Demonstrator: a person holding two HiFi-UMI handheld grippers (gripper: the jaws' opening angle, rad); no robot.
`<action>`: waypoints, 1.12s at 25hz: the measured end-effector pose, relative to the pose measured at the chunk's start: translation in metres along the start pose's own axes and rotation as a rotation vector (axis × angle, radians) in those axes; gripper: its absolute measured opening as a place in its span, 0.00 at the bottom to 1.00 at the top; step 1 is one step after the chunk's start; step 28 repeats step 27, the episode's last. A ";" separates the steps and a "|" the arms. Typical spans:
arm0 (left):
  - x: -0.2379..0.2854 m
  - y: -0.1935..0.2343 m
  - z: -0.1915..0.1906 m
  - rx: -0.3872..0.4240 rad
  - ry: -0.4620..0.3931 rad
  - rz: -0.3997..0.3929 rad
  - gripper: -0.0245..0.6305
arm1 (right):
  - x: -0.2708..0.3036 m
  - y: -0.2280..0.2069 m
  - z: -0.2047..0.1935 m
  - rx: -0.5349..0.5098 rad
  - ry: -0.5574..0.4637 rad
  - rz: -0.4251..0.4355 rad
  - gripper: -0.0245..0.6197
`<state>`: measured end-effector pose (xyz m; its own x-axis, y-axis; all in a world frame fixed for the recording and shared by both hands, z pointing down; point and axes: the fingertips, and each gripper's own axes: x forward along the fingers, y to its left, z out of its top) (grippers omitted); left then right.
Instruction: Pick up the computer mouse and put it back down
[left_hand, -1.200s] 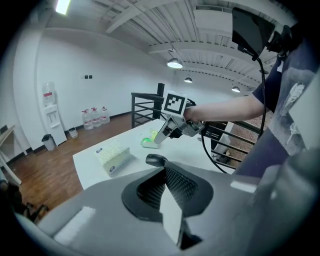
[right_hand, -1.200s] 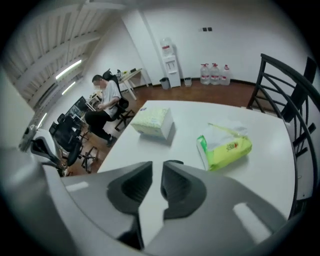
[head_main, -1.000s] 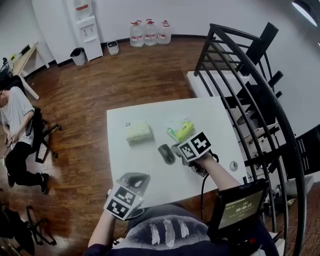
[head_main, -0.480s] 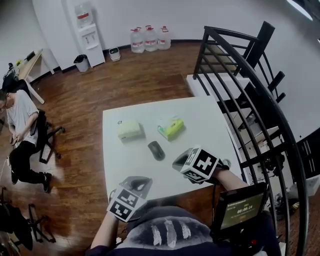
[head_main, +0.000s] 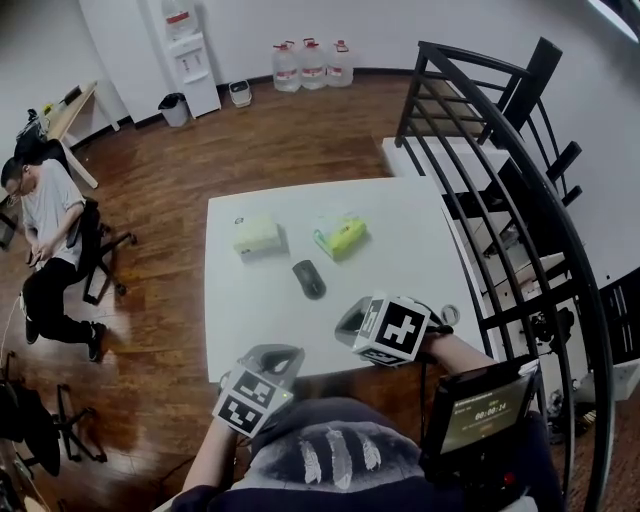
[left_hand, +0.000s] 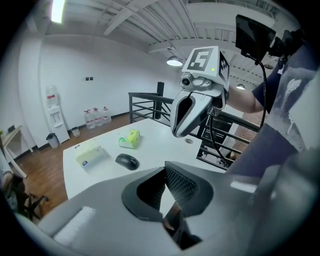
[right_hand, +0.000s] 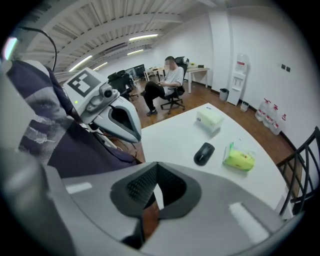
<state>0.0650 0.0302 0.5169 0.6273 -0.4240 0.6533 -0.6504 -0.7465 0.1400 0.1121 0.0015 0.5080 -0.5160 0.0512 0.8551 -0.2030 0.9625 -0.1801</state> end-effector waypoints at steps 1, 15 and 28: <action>-0.001 0.000 0.000 -0.002 0.002 0.005 0.06 | 0.001 0.001 0.001 -0.005 -0.004 0.003 0.04; -0.005 0.027 -0.005 0.013 0.026 0.029 0.06 | 0.017 -0.003 0.028 -0.042 -0.002 0.039 0.05; -0.014 0.052 -0.016 0.000 0.029 0.023 0.06 | 0.022 -0.009 0.057 -0.116 0.049 0.035 0.05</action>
